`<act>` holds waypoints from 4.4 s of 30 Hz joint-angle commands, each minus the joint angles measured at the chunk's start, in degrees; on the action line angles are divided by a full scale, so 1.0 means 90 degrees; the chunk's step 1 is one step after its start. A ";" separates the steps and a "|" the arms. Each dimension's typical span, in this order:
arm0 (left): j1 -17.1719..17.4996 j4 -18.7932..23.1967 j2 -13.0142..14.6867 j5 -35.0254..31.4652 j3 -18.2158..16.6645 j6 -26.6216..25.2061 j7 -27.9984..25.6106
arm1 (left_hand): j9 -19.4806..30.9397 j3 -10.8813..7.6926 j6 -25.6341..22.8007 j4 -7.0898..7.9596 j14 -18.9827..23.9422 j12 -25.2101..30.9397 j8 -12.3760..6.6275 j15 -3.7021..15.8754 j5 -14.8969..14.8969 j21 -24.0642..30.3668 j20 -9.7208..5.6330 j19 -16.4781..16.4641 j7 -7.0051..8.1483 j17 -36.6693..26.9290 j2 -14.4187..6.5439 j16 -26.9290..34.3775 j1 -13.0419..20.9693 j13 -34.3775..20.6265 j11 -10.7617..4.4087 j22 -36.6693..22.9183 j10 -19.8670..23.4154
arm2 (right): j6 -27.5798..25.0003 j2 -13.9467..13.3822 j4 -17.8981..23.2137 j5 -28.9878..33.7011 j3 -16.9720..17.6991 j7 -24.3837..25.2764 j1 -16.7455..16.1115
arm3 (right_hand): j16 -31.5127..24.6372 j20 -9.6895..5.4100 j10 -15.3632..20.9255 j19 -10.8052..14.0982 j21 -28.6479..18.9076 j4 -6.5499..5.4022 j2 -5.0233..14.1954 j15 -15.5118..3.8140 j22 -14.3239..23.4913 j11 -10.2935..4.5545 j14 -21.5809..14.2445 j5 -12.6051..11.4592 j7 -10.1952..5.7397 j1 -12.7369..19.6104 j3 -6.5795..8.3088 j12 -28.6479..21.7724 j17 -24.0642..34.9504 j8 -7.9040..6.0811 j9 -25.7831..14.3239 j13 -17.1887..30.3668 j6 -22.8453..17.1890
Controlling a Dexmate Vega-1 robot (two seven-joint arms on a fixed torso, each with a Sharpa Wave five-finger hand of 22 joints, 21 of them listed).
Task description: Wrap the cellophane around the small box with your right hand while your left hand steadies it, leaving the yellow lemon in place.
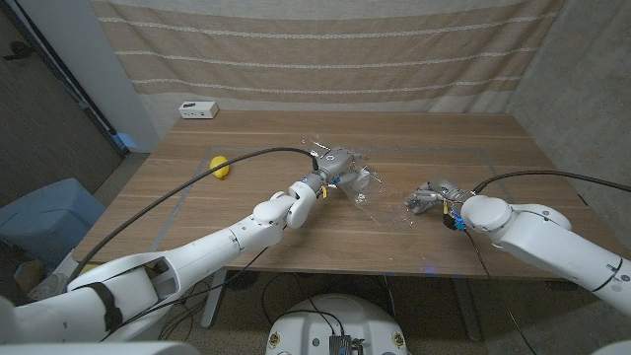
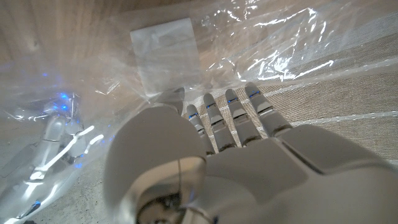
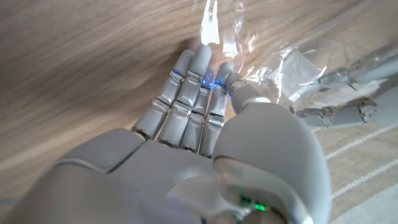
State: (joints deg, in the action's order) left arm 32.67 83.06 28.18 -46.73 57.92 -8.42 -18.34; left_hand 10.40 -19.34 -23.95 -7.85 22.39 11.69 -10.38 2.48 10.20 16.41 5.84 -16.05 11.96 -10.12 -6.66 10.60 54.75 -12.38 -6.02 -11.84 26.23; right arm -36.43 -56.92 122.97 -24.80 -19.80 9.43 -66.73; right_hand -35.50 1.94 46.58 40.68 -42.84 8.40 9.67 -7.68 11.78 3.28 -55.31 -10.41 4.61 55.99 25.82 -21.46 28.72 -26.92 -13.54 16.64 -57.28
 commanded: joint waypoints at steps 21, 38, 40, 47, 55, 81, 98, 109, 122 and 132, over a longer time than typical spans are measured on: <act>0.0149 0.0190 0.0052 -0.0058 -0.0076 -0.0076 0.0005 | 0.0002 0.0027 0.0017 -0.0031 -0.0083 0.0041 -0.0032 0.0491 -0.0006 0.0051 -0.0007 -0.0003 0.0044 -0.0020 -0.0014 0.0007 -0.0030 -0.0014 -0.0028 -0.0017 -0.0061 | 0.6309 0.2273 -0.2083 -0.0651 0.0050 -0.0639 0.0087 | 0.0030 -0.0206 0.0071 0.0050 -0.0411 -0.0049 -0.0036 -0.0201 0.0073 -0.0083 -0.0179 -0.0045 -0.0029 0.0005 0.0072 0.0039 0.0181 -0.0192 0.0015 0.0115 -0.0013; 0.0230 0.0330 0.0139 0.0263 -0.0281 0.0062 0.0109 | 0.0002 0.0039 0.0023 0.0005 -0.0089 0.0040 -0.0027 0.0471 -0.0008 0.0052 0.0005 0.0006 0.0030 -0.0028 -0.0020 0.0015 -0.0102 -0.0012 0.0012 -0.0017 -0.0095 | 0.3129 0.1749 -0.0547 0.1830 -0.0520 0.1239 0.0368 | 0.0471 -0.0345 -0.0017 0.0128 -0.0769 -0.0144 -0.0017 -0.0177 0.0099 -0.0139 -0.0248 -0.0022 -0.0106 -0.0134 0.0153 0.0199 -0.0189 -0.0196 0.0080 0.0038 0.0167; 0.0239 0.0335 0.0143 0.0271 -0.0292 0.0063 0.0103 | 0.0002 0.0039 0.0021 0.0006 -0.0089 0.0040 -0.0028 0.0469 -0.0008 0.0053 0.0007 0.0006 0.0030 -0.0028 -0.0020 0.0015 -0.0106 -0.0012 0.0017 -0.0017 -0.0098 | 0.2481 0.1650 -0.0311 0.2174 -0.0671 0.1330 0.0484 | 0.0481 -0.0331 -0.0032 0.0073 -0.0779 -0.0145 -0.0023 -0.0160 0.0101 -0.0117 -0.0222 -0.0020 -0.0095 -0.0141 0.0147 0.0215 -0.0168 -0.0192 0.0085 0.0032 0.0185; 0.0252 0.0346 0.0144 0.0316 -0.0319 0.0113 0.0096 | 0.0001 0.0034 0.0028 0.0009 -0.0089 0.0042 -0.0026 0.0467 -0.0006 0.0054 0.0007 0.0009 0.0026 -0.0028 -0.0025 0.0017 -0.0117 -0.0011 0.0019 -0.0017 -0.0105 | 0.0718 0.1581 0.0124 0.3572 -0.1450 0.1646 0.0960 | 0.0730 -0.0243 -0.0038 -0.0230 -0.0848 -0.0105 -0.0074 -0.0053 0.0107 -0.0177 0.0190 -0.0010 -0.0136 -0.0136 0.0115 0.0279 -0.0207 -0.0201 0.0119 -0.0003 0.0179; 0.0399 0.0658 0.0338 0.1135 -0.0745 0.0550 0.0321 | -0.0001 0.0177 0.0079 0.0101 -0.0133 0.0025 -0.0011 0.0445 -0.0035 0.0018 0.0017 0.0114 -0.0019 -0.0039 0.0107 0.0018 -0.0372 -0.0008 0.0052 -0.0018 -0.0192 | 0.0083 0.1738 0.0026 0.4226 -0.1871 0.1679 0.1242 | 0.0916 -0.0275 0.0070 -0.0180 -0.1002 -0.0076 -0.0131 -0.0106 0.0099 -0.0236 0.0173 0.0001 -0.0186 -0.0145 0.0131 0.0279 -0.0380 -0.0201 0.0152 -0.0036 0.0137; 0.1416 0.1867 0.1129 0.3257 -0.2618 0.1618 0.0214 | -0.0012 0.0421 0.0467 0.0505 -0.0687 -0.0031 0.0014 -0.0038 0.0015 -0.0246 0.0308 0.0895 -0.0314 -0.0099 0.0000 0.0000 -0.1330 -0.0008 0.0377 -0.0059 -0.0730 | -0.1295 0.1716 -0.0459 0.5752 -0.3456 0.0130 0.2516 | 0.1221 -0.0270 0.0119 -0.0623 -0.1186 0.0027 -0.0214 -0.0043 0.0062 -0.0365 0.0638 0.0066 -0.0281 -0.0064 0.0001 0.0396 -0.0481 -0.0072 0.0227 -0.0132 0.0118; 0.1895 0.2124 0.1196 0.3373 -0.3197 0.1609 -0.0285 | -0.0013 0.0349 0.0433 0.0490 -0.0650 0.0018 -0.0014 -0.0016 0.0060 -0.0216 0.0351 0.0852 -0.0272 -0.0084 -0.0108 0.0030 -0.1353 -0.0007 0.0397 -0.0066 -0.0684 | -0.1633 0.2010 -0.0900 0.6911 -0.4060 -0.0089 0.2586 | 0.1935 0.0090 -0.1138 -0.2640 -0.0808 -0.0310 -0.0054 0.0244 -0.0155 -0.0391 0.2626 0.0056 -0.0591 -0.0482 -0.0437 0.1049 -0.0445 0.0834 0.0265 -0.0277 0.0959; 0.1832 0.1877 0.1087 0.3643 -0.3239 0.1592 -0.0179 | -0.0013 0.0318 0.0435 0.0472 -0.0648 0.0028 -0.0015 -0.0003 0.0075 -0.0205 0.0365 0.0840 -0.0245 -0.0076 -0.0134 0.0032 -0.1360 -0.0005 0.0393 -0.0067 -0.0687 | -0.1585 0.2136 -0.1046 0.6889 -0.3884 0.0082 0.2243 | 0.2294 0.0148 -0.2417 -0.3246 -0.0489 -0.0318 0.0007 0.0314 -0.0184 -0.0430 0.3680 0.0010 -0.0877 -0.0686 -0.0430 0.1244 -0.0501 0.1585 0.0246 -0.0338 0.2062; 0.1710 0.1358 0.0958 0.4257 -0.3330 0.0980 -0.0079 | -0.0014 0.0271 0.0470 0.0447 -0.0621 0.0041 -0.0006 -0.0017 0.0091 -0.0190 0.0387 0.0824 -0.0263 -0.0067 -0.0173 0.0045 -0.1374 -0.0004 0.0440 -0.0071 -0.0688 | -0.1451 0.2220 -0.1227 0.7004 -0.3805 0.0489 0.1991 | 0.2300 0.0253 -0.2023 -0.3518 -0.0264 -0.0164 -0.0196 0.0331 -0.0204 -0.0446 0.3738 0.0046 -0.0864 -0.0730 -0.0552 0.1014 -0.0632 0.1415 0.0238 -0.0395 0.1247; 0.1111 0.1254 0.1062 0.4616 -0.3164 -0.0879 0.0542 | -0.0005 0.0501 0.1333 0.0370 -0.0942 -0.0062 0.0060 -0.0097 -0.0008 -0.0214 0.0291 0.0978 -0.0467 -0.0064 0.0275 -0.0001 -0.1747 -0.0005 0.0404 -0.0086 -0.1257 | -0.1293 0.2204 -0.1184 0.7087 -0.3716 0.0601 0.1887 | 0.2257 0.0279 -0.1964 -0.3354 -0.0281 -0.0083 -0.0131 0.0306 -0.0205 -0.0444 0.3605 0.0018 -0.0799 -0.0626 -0.0486 0.1000 -0.0686 0.1456 0.0238 -0.0407 0.1236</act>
State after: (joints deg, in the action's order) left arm 47.57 96.03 37.12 -8.08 28.08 -2.48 -18.11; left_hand 10.25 -15.39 -12.23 -4.56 14.30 11.19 -9.70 1.54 10.36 14.42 9.12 -7.23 8.24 -10.66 -5.23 10.64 39.59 -12.26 -2.52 -12.41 15.36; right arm -49.43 -37.25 112.46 38.16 -53.91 13.35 -48.54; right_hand -14.90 4.31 28.49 9.66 -45.13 7.36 8.07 -2.46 9.70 -0.72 -22.22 -9.97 -2.87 49.57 21.21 -12.14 22.57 -14.00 -11.47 12.94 -45.77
